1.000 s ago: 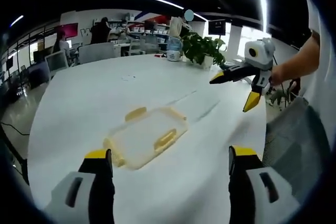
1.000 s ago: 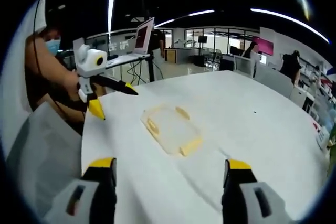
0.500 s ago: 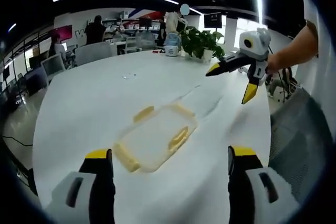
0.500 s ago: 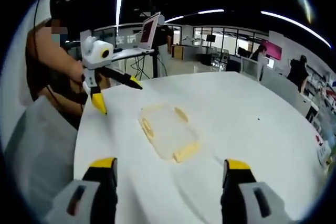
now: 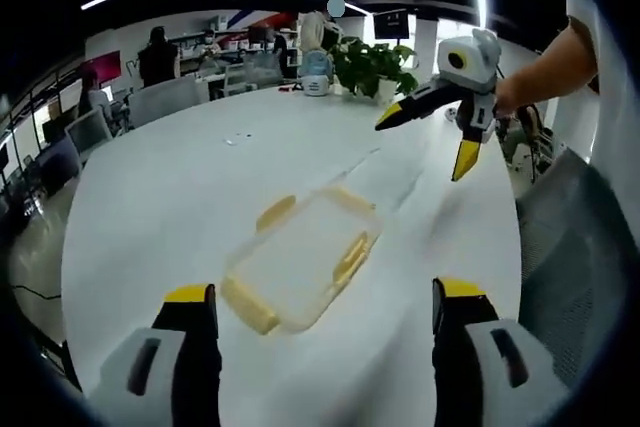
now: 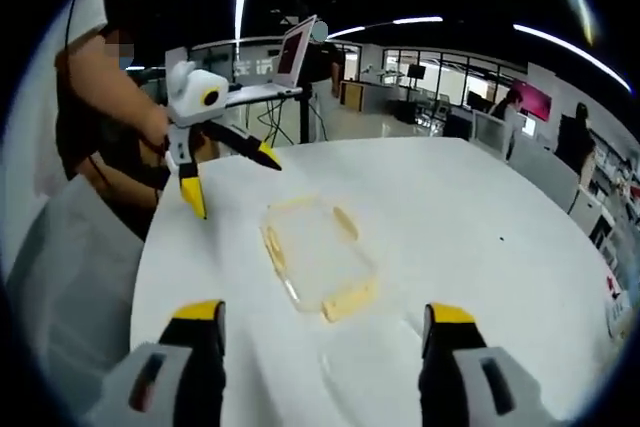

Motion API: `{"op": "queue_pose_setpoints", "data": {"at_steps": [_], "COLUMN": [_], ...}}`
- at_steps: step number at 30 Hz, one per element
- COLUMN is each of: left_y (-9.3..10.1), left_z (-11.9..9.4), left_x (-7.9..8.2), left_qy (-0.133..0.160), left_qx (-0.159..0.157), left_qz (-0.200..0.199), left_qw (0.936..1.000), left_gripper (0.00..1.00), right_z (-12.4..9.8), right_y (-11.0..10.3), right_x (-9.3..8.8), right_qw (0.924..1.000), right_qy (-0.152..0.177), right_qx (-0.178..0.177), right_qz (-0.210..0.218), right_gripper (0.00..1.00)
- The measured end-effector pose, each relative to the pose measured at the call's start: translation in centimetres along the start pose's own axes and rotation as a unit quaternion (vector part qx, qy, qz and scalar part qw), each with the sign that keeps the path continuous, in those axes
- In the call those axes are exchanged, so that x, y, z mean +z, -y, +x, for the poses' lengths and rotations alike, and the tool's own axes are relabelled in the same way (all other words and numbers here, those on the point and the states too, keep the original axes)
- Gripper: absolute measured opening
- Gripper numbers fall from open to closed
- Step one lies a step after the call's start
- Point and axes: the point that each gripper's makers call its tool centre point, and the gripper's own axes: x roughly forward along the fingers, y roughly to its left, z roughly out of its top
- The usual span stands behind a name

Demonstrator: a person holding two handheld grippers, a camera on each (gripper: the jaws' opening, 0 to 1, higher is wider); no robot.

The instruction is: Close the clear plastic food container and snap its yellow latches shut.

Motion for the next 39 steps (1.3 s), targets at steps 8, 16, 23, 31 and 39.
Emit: {"op": "queue_pose_setpoints", "data": {"at_steps": [8,16,23,31,39], "left_y": [-1.1,-2.1,-3.0,-3.1,-3.3], "left_z": [0.2,0.3,0.4,0.8,1.1], "left_x": [-0.3,-0.6,-0.4,-1.3,-1.6], "left_qy": [-0.013,-0.034,-0.039,-0.067,-0.088], "left_qx": [-0.004,-0.015,-0.021,-0.042,-0.056], "left_qz": [0.016,0.048,0.055,0.092,0.122], "left_qw": [0.9998,0.9982,0.9975,0.9926,0.987], "left_gripper": [0.85,0.83,0.83,0.82,0.82], "right_z": [1.0,2.0,2.8,3.9,4.8], "right_y": [0.8,1.1,1.4,1.2,0.9], "right_x": [0.3,0.6,0.7,0.6,0.2], "right_qw": [0.9995,0.9974,0.993,0.9882,0.9796], "right_qy": [-0.015,-0.032,-0.055,-0.07,-0.095], "right_qx": [0.01,0.03,0.042,0.063,0.088], "right_qz": [-0.024,-0.057,-0.096,-0.121,-0.153], "right_gripper": [0.77,0.76,0.74,0.75,0.75]}}
